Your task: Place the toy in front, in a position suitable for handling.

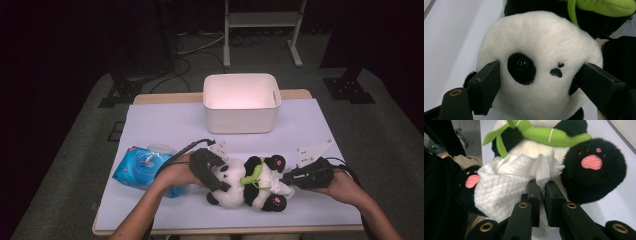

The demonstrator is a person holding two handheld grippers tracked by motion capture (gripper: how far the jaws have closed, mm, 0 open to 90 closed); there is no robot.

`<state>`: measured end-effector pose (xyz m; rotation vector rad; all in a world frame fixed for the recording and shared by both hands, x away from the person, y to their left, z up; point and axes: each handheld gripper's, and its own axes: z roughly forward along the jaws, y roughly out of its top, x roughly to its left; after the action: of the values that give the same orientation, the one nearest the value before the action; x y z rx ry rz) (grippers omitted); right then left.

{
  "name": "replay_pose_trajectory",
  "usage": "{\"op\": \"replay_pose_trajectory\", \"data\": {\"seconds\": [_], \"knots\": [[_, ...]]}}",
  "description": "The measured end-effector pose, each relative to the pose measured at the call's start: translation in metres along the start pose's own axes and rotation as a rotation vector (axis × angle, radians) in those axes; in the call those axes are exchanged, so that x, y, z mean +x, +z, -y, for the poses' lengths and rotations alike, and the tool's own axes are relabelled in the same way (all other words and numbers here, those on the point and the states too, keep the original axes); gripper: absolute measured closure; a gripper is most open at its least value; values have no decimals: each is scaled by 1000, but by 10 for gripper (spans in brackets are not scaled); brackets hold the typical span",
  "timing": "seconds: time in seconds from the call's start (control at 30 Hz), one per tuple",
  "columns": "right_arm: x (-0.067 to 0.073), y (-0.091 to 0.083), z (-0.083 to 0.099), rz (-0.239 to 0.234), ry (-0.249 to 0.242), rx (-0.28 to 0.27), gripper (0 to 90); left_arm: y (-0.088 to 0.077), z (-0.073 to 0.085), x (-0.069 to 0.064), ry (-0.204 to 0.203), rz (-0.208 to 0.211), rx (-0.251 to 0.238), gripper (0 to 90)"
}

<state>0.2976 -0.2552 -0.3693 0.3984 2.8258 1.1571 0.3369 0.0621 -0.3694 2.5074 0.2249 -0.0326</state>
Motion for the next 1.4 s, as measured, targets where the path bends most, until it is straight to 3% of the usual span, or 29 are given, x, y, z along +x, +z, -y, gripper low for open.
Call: {"op": "replay_pose_trajectory", "data": {"seconds": [0.37,0.5,1.2,1.4], "knots": [[8,10,-29,-46,-73,9,825,1,1,1,-8,-2,3,192],[9,12,-31,-48,-89,16,826,1,2,1,-5,-1,-3,192],[-7,3,19,-45,61,-20,826,1,2,1,-11,0,-6,192],[-14,-2,26,-9,92,-6,826,1,2,1,-13,3,-4,192]]}}
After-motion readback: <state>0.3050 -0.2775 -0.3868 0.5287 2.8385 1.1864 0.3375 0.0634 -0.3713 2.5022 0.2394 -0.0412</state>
